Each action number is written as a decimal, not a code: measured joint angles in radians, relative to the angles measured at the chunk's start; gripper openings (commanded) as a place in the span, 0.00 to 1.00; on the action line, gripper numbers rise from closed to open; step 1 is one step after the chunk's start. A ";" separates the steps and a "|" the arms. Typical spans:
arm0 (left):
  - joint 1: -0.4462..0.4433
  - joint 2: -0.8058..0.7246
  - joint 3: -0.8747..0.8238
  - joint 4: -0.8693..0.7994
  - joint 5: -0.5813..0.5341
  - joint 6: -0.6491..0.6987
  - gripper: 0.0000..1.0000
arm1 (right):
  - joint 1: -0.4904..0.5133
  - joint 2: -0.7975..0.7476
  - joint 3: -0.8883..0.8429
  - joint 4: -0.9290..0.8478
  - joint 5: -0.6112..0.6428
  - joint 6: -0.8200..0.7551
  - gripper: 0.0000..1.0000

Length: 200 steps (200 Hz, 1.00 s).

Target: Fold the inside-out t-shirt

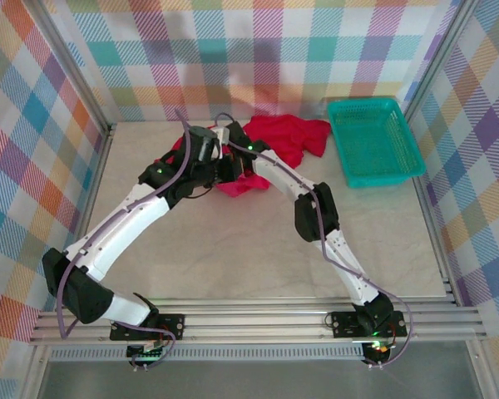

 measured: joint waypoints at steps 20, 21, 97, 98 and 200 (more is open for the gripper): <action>0.000 -0.019 0.007 -0.012 -0.001 0.001 0.00 | -0.003 0.026 -0.012 -0.077 -0.023 0.013 0.96; 0.000 -0.021 0.007 -0.014 -0.001 0.001 0.00 | -0.003 0.026 -0.015 -0.076 -0.021 0.013 0.95; 0.026 -0.080 -0.020 -0.026 0.004 0.001 0.00 | -0.019 -0.028 -0.148 -0.071 -0.118 0.016 0.00; 0.028 -0.081 -0.021 -0.026 0.004 0.002 0.00 | -0.020 -0.028 -0.148 -0.070 -0.120 0.013 0.00; 0.370 0.095 -0.098 0.137 0.083 0.029 0.00 | -0.135 -0.655 -0.634 -0.088 -0.385 -0.188 0.00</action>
